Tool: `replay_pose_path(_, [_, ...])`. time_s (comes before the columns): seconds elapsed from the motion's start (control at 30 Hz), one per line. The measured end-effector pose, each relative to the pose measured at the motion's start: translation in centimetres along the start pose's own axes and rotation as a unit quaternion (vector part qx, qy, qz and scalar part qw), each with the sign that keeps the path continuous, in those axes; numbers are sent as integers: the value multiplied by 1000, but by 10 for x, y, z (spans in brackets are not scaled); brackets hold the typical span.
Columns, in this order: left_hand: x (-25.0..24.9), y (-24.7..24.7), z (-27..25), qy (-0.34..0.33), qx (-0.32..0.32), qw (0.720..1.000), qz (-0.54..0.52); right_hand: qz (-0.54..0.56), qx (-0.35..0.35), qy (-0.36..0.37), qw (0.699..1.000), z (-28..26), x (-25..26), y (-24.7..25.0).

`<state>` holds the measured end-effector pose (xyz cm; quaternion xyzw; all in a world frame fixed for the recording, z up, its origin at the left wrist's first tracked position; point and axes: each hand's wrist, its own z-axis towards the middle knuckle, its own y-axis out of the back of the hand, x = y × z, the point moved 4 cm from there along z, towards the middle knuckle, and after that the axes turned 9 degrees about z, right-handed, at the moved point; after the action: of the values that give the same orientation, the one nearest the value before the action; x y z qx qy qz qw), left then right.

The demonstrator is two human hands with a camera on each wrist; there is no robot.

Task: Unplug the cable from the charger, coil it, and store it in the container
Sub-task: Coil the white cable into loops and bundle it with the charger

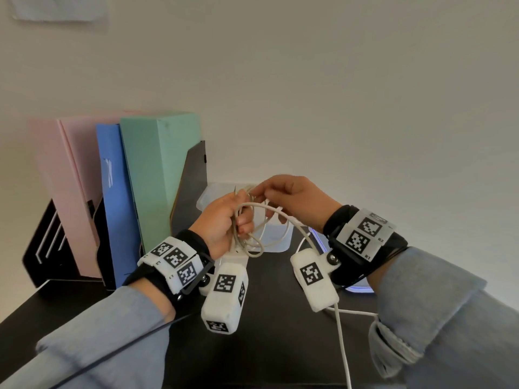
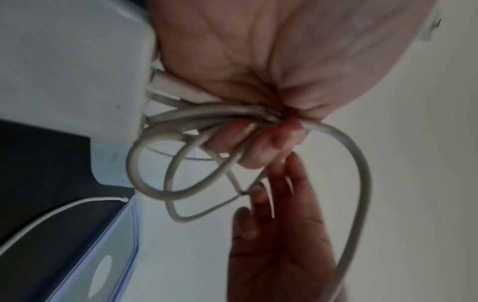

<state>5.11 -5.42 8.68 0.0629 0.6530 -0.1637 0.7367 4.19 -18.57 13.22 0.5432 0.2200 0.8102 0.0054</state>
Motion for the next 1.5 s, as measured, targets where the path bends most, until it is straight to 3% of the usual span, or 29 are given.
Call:
replay_pose_path(0.07, [2,3,0,11,-7,1000,-25,-102,41,12,994,-1,-3,-2])
replay_pose_path(0.2, [6,10,1,47,-14,994,-101,-284,107,29,952,-4,-9,-5])
replay_pose_path(0.47, [7,17,3,72,28,987,-139,-309,77,2,948,-6,-28,9])
replay_pose_path(0.57, [10,20,2,86,28,986,-138,-246,56,13,967,-8,-25,12])
replay_pose_path(0.67, [9,20,2,95,40,983,-152,-44,-3,16,999,-5,-27,21])
replay_pose_path(0.77, [7,19,2,90,44,984,-149,111,-66,-2,992,-4,-34,29])
replay_pose_path(0.9, [10,17,3,89,37,982,-160,87,-107,-26,990,0,-40,30])
replay_pose_path(1.0, [12,20,5,84,7,980,-178,-27,-64,-11,998,1,-34,21])
replay_pose_path(1.17, [10,29,10,78,-38,972,-217,-94,28,32,995,-8,-16,9])
replay_pose_path(1.33, [9,30,15,78,-53,970,-222,-349,129,1,928,-16,-16,-10])
replay_pose_path(1.4, [10,30,15,88,-49,969,-224,-360,140,1,922,-18,-16,-15])
replay_pose_path(1.5, [13,30,17,89,-43,970,-224,-313,156,-3,937,-19,-11,-23])
